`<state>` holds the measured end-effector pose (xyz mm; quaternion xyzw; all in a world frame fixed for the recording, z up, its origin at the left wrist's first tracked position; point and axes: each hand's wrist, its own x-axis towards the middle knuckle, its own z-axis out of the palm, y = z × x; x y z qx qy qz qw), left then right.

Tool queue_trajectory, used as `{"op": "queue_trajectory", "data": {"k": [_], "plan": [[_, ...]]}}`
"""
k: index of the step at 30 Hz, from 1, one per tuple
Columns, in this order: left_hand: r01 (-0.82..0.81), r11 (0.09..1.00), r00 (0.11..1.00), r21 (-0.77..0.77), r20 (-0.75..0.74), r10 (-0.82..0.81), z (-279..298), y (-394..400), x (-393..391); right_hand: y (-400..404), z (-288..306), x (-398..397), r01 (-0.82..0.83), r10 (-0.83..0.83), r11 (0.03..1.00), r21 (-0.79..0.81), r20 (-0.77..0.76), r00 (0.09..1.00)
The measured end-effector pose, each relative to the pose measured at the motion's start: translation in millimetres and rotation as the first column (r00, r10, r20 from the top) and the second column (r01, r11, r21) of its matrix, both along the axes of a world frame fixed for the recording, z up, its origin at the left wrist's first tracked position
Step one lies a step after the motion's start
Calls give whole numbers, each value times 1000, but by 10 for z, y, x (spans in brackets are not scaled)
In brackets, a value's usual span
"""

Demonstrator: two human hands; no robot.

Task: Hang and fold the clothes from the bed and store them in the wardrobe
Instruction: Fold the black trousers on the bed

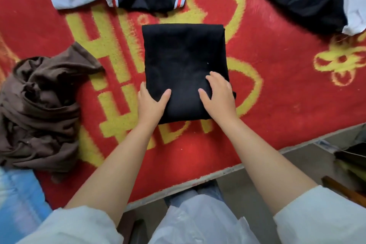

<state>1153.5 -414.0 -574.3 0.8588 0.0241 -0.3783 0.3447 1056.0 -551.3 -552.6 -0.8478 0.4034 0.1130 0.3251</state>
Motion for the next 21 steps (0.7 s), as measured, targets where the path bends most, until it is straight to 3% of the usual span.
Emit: {"op": "queue_trajectory", "data": {"k": [2, 4, 6, 10, 13, 15, 18, 21], "plan": [[-11, 1000, 997, 26, -76, 13, -63, -44, 122, -69, -78, 80, 154, -159, 983, -97, -47, 986], [-15, 1000, 985, 21, -172, 18, -106, -45, 260, -195, -146, 142, 359, -356, 933, 19, -106, 929], [-57, 997, 948, -48, -316, 39, -128, -20, 344, -317, -179, 167, 459, -438, 872, 171, -148, 887], [-220, 959, 842, -180, -532, 93, -77, 26, 308, -399, -112, 73, 477, -470, 714, 512, -155, 869], [-256, 948, 829, -189, -547, 115, 9, 111, 153, -347, 16, -134, 499, -453, 522, 691, -271, 849], [-273, 943, 826, -189, -549, 129, 100, 290, -44, -242, 119, -315, 524, -391, 444, 727, -369, 843], [-284, 942, 848, -180, -506, 159, 263, 506, -382, -116, 219, -534, 536, -340, 421, 732, -420, 841], [-367, 917, 850, -155, -457, 263, 508, 715, -680, 26, 374, -612, 505, -296, 484, 714, -410, 863]]}}
